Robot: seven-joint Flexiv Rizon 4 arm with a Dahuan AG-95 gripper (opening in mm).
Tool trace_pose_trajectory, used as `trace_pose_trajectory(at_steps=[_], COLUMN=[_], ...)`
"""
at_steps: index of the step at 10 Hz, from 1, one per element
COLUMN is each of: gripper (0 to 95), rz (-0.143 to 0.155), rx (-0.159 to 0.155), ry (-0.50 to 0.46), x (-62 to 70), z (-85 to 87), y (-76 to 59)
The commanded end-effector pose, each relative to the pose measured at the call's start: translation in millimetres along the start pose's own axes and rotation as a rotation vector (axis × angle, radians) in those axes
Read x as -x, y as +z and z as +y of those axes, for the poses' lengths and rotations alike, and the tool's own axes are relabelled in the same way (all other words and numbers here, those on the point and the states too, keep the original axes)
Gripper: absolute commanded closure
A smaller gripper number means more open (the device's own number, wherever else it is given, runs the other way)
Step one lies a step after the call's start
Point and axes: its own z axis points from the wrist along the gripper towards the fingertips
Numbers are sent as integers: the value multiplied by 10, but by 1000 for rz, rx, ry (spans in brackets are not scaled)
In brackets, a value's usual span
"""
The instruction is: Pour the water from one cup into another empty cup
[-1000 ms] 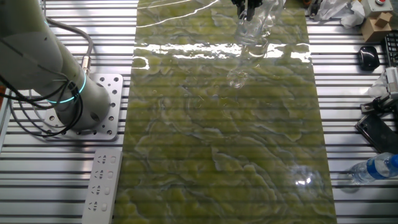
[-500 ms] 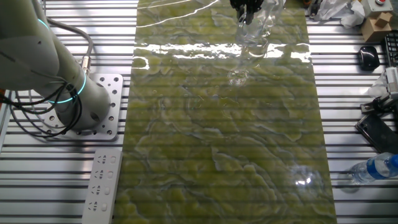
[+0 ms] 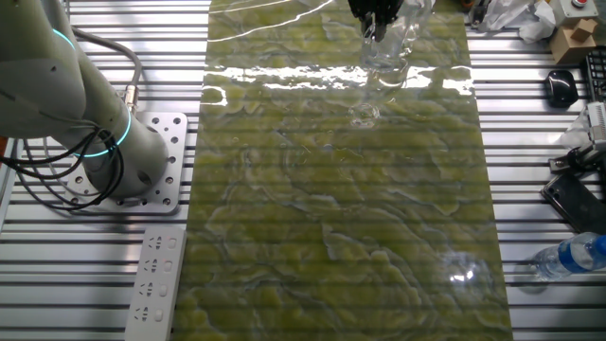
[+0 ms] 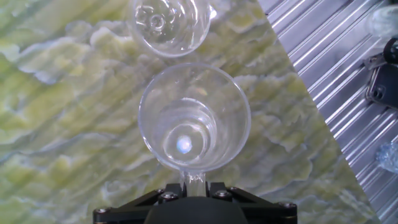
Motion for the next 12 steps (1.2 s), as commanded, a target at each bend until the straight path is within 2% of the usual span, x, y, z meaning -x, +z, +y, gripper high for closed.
trace_pose_trajectory(at_steps=[1, 3, 9, 12], gripper=[950, 950, 950, 950], rz=[-16, -31, -106, -122], rx=[6, 10, 35, 36], ry=[7, 9, 35, 36], x=[0, 6, 32, 41], z=[7, 12, 38, 49], y=[35, 80, 235, 285])
